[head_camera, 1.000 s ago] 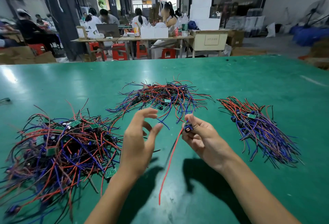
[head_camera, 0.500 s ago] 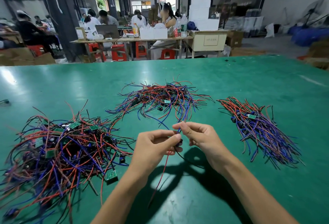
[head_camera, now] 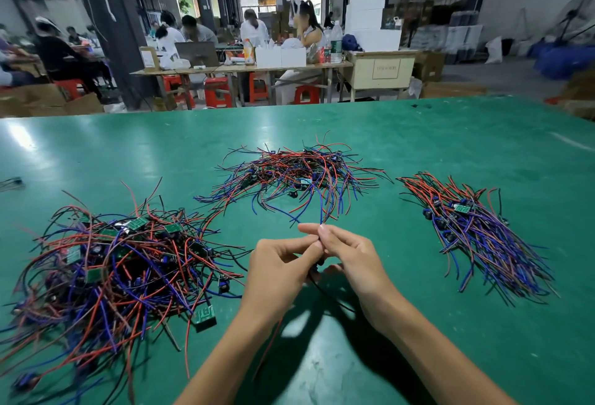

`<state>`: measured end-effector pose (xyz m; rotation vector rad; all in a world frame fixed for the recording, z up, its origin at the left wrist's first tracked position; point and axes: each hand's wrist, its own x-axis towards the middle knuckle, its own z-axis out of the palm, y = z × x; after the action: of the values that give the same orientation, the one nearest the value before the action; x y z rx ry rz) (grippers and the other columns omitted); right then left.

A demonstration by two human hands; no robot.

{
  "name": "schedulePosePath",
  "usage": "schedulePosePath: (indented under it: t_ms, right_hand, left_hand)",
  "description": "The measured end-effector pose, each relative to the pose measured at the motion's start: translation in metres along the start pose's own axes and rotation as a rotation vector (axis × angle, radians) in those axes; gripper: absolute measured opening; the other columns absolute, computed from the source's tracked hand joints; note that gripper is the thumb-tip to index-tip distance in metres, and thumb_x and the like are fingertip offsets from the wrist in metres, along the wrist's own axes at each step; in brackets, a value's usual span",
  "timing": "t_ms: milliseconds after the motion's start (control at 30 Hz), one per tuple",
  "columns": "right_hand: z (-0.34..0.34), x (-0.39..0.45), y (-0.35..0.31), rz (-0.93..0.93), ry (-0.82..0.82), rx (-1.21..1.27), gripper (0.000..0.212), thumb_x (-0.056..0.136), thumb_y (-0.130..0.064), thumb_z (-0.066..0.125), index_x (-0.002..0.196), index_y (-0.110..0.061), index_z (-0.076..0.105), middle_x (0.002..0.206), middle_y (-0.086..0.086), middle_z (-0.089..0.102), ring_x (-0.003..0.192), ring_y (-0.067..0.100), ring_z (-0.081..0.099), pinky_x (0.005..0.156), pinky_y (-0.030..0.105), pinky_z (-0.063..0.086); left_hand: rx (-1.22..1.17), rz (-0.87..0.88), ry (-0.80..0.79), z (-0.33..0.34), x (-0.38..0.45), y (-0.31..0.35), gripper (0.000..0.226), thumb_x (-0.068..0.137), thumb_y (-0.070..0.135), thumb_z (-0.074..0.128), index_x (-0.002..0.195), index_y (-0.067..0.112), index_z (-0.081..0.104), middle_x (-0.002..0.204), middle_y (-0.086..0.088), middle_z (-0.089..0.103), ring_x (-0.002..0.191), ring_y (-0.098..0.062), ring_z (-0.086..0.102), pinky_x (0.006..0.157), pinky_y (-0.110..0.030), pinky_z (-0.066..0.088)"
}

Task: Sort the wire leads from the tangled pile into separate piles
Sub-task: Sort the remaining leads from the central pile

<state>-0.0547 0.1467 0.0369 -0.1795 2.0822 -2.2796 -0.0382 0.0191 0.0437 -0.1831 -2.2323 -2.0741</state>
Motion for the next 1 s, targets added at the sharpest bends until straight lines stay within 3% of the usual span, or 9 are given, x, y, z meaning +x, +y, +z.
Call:
schedulePosePath:
  t_ms: [67, 133, 233, 333, 533, 700, 767, 900, 1000]
  right_hand:
    - [0.002, 0.0, 0.003, -0.02, 0.008, -0.048, 0.03, 0.105, -0.021, 0.049, 0.101, -0.022, 0.079, 0.077, -0.005, 0.071, 0.075, 0.009, 0.059, 0.065, 0.023, 0.046]
    - [0.004, 0.002, 0.005, -0.045, 0.048, -0.11, 0.032, 0.104, -0.015, 0.046, 0.098, -0.02, 0.077, 0.079, -0.005, 0.072, 0.075, 0.008, 0.059, 0.066, 0.024, 0.045]
    - [0.01, 0.002, 0.006, -0.053, 0.113, -0.083, 0.034, 0.103, -0.007, 0.042, 0.088, -0.012, 0.071, 0.07, -0.007, 0.07, 0.062, 0.001, 0.059, 0.055, 0.016, 0.045]
    - [0.011, 0.005, 0.006, 0.022, 0.203, 0.023, 0.034, 0.1, -0.006, 0.041, 0.08, -0.011, 0.068, 0.069, -0.006, 0.07, 0.055, 0.004, 0.058, 0.048, 0.017, 0.044]
    - [-0.006, 0.02, 0.005, 0.095, 0.368, 0.079, 0.033, 0.098, -0.01, 0.041, 0.08, -0.018, 0.068, 0.079, -0.011, 0.074, 0.05, 0.001, 0.057, 0.043, 0.019, 0.044]
    - [-0.026, 0.03, 0.008, 0.08, 0.474, 0.123, 0.032, 0.099, -0.015, 0.041, 0.082, -0.022, 0.067, 0.08, -0.014, 0.074, 0.061, 0.007, 0.056, 0.053, 0.021, 0.043]
    - [-0.026, 0.027, 0.009, -0.046, 0.511, 0.069, 0.032, 0.099, -0.016, 0.042, 0.081, -0.024, 0.067, 0.081, -0.014, 0.073, 0.062, 0.008, 0.054, 0.054, 0.02, 0.044]
    - [-0.034, 0.024, 0.01, -0.614, 0.617, -0.428, 0.025, 0.104, -0.028, 0.039, 0.092, -0.024, 0.06, 0.076, -0.008, 0.068, 0.06, 0.005, 0.057, 0.06, 0.017, 0.043]
    - [-0.032, 0.022, 0.004, -0.505, 0.549, -0.22, 0.026, 0.108, -0.031, 0.035, 0.095, -0.029, 0.058, 0.068, 0.002, 0.071, 0.043, 0.012, 0.054, 0.047, 0.02, 0.043]
  left_hand:
    - [0.008, -0.001, -0.009, 0.0, 0.0, 0.0, 0.015, 0.09, 0.021, 0.071, 0.087, 0.028, 0.083, 0.083, -0.01, 0.078, 0.068, -0.015, 0.062, 0.074, -0.046, 0.058]
    - [0.048, 0.014, -0.005, -0.001, 0.001, -0.001, 0.015, 0.091, 0.021, 0.07, 0.085, 0.025, 0.083, 0.081, -0.013, 0.076, 0.066, -0.015, 0.06, 0.076, -0.052, 0.056]
    - [0.193, 0.097, -0.018, -0.001, 0.001, -0.004, 0.02, 0.093, 0.016, 0.068, 0.079, 0.017, 0.082, 0.071, -0.015, 0.07, 0.061, -0.014, 0.055, 0.069, -0.044, 0.053]
    - [0.26, 0.122, -0.051, 0.0, 0.001, -0.005, 0.025, 0.092, 0.014, 0.068, 0.07, 0.004, 0.075, 0.067, -0.02, 0.063, 0.06, -0.016, 0.052, 0.067, -0.042, 0.05]
    - [0.142, -0.047, -0.188, 0.003, -0.001, -0.002, 0.02, 0.089, 0.011, 0.072, 0.073, 0.001, 0.078, 0.064, -0.009, 0.064, 0.053, -0.018, 0.058, 0.059, -0.03, 0.05]
    - [-0.009, -0.188, -0.285, 0.003, -0.003, 0.0, 0.015, 0.087, 0.011, 0.07, 0.079, 0.002, 0.08, 0.069, -0.012, 0.068, 0.051, -0.02, 0.057, 0.052, -0.023, 0.047]
    - [-0.058, -0.247, -0.306, 0.002, -0.002, 0.001, 0.016, 0.088, 0.013, 0.069, 0.081, 0.004, 0.081, 0.071, -0.013, 0.069, 0.049, -0.016, 0.056, 0.051, -0.019, 0.045]
    - [-0.172, -0.322, -0.352, -0.005, 0.002, 0.001, 0.019, 0.09, 0.019, 0.067, 0.088, 0.007, 0.081, 0.075, -0.007, 0.07, 0.048, -0.01, 0.053, 0.05, -0.021, 0.049]
    - [-0.221, -0.306, -0.392, -0.01, 0.003, 0.003, 0.035, 0.086, 0.039, 0.069, 0.103, 0.01, 0.079, 0.093, -0.006, 0.075, 0.047, -0.008, 0.049, 0.049, -0.02, 0.048]
